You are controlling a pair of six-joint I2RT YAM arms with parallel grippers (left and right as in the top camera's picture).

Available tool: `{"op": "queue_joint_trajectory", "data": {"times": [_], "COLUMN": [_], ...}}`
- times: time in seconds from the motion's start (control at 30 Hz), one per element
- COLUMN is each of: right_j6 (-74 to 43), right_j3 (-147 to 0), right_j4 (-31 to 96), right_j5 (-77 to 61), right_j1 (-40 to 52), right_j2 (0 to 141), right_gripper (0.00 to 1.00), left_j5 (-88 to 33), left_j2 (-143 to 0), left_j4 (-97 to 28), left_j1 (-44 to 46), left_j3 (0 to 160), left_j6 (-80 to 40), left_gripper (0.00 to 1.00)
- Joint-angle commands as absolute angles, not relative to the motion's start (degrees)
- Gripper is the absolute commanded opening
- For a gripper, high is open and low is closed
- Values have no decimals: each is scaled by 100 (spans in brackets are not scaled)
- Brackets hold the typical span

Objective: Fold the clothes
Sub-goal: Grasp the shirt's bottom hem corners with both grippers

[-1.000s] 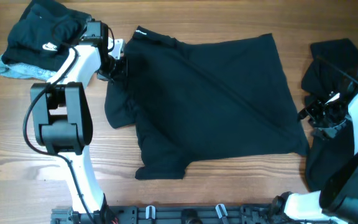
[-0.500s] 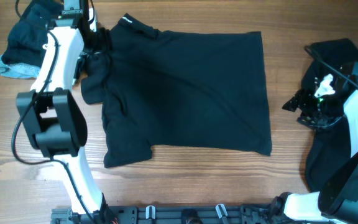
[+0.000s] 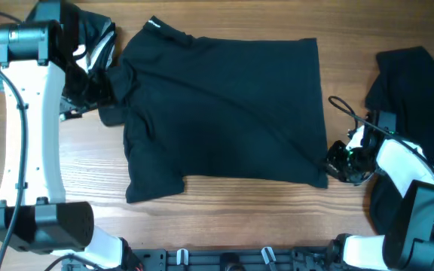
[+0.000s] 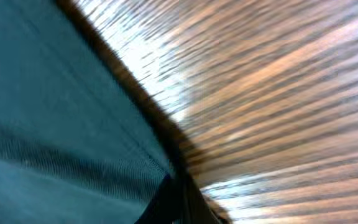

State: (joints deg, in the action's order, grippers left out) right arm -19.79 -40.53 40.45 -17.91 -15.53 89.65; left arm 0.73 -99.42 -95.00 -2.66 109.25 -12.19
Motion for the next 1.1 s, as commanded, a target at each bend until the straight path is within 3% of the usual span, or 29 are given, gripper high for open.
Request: {"op": "queue_joint_trajectory", "data": {"times": [0.0, 0.17, 0.2, 0.23, 0.27, 0.47, 0.57, 0.63, 0.7, 0.73, 0.77, 0.9, 1.07], "right_j6": [-2709, -2578, -2552, -2362, -2119, -1531, -1546, -1702, -1820, -1820, -1820, -1817, -1822], "right_j3": [-4355, -4480, -4480, -4480, -4480, -4480, -4480, -4480, -4480, -4480, -4480, -4480, -4480], "right_j4": [4322, 4394, 4327, 4300, 4283, 4405, 4456, 4460, 4458, 4440, 4431, 4423, 4462], "right_j5": [-744, -696, -845, -1087, -1406, -2556, -2530, -2532, -2530, -2530, -2528, -2244, -2224], "right_j1": [-1946, -2108, -2108, -2108, -2108, -2108, -2108, -2108, -2108, -2108, -2108, -2108, -2108], "right_j2": [9041, 9041, 9041, 9041, 9041, 8283, 7424, 7113, 7050, 7061, 7061, 7065, 7085], "right_gripper": [4, 4, 15, 32, 40, 44, 60, 65, 67, 68, 68, 69, 73], "left_j5": [307, 285, 255, 200, 54, -875, -1461, -1678, -1699, -1712, -1719, -2182, -2292], "left_j2": [-9780, -9738, -9719, -9712, -9706, -9708, -9708, -9708, -9708, -9708, -9708, -9404, -7894], "left_j4": [-9651, -9649, -9515, -9360, -9174, -7041, -6289, -6031, -5994, -5975, -6029, -6755, -7695], "left_j1": [-292, -290, -290, -290, -285, -266, -220, -209, -209, -209, -209, -209, -209], "left_j3": [10969, 10359, 9810, 9476, 9111, 6278, 5181, 4794, 4571, 4508, 4488, 4491, 4491], "left_j6": [-1468, -1761, -1938, -2045, -2045, -2318, -2320, -2322, -2344, -2344, -2342, -2274, -2283], "left_gripper": [65, 67, 68, 69, 69, 69, 69, 62, 45, 28, 4, 4, 4]}}
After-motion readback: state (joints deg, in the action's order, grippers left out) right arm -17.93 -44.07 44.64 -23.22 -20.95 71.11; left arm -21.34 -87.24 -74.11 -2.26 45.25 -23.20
